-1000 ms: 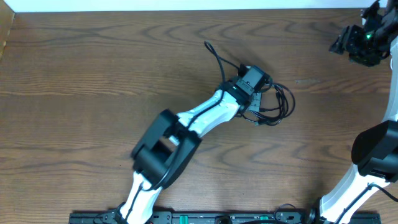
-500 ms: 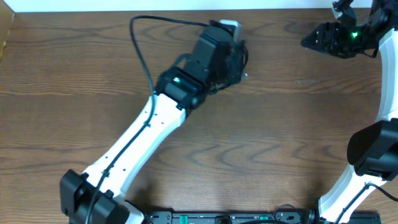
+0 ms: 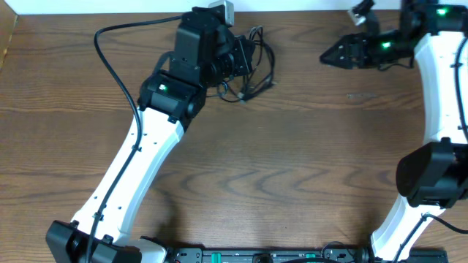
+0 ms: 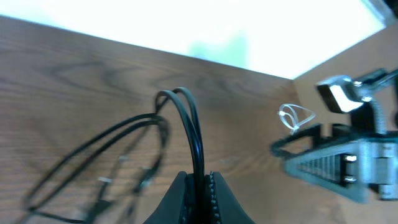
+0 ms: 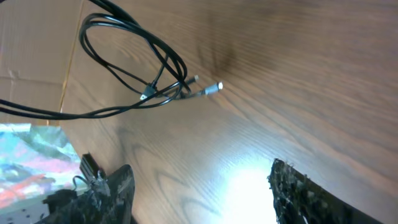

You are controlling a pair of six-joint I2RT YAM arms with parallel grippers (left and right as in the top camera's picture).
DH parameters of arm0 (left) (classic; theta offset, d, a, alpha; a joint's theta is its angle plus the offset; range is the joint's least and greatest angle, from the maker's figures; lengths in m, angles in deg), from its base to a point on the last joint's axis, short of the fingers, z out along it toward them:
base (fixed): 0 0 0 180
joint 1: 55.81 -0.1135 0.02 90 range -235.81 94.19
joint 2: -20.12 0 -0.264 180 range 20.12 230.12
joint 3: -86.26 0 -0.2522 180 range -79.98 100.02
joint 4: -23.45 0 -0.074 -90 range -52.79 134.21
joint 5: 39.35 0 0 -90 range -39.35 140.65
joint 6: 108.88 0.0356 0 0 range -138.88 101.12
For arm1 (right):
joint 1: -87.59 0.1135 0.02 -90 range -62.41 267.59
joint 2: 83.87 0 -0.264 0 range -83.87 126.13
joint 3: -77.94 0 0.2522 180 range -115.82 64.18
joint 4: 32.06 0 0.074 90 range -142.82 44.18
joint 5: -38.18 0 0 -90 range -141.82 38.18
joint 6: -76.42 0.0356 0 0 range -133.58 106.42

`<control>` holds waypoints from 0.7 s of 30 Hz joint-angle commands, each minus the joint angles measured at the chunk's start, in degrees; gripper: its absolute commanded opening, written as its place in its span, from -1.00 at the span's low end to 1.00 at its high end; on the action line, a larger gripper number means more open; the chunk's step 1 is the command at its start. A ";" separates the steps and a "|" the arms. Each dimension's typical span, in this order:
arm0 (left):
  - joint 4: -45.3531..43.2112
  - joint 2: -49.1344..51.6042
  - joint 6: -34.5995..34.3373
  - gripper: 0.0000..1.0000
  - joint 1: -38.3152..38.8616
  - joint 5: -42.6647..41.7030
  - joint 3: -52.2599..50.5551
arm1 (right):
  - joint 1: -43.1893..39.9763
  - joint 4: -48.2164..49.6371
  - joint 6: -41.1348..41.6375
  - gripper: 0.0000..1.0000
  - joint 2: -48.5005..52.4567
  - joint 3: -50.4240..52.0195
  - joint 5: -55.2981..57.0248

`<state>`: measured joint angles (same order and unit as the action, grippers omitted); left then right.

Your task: Untangle cables

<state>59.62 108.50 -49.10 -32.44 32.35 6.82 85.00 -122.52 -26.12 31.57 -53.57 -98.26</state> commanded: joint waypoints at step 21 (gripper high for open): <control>-2.25 -1.42 -5.05 -0.85 -6.05 -9.55 0.44 | 18.80 33.14 48.94 0.20 0.24 26.75 44.83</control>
<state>57.24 108.50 -53.80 -35.69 23.52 6.82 104.24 -89.39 13.64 31.57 -29.46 -69.71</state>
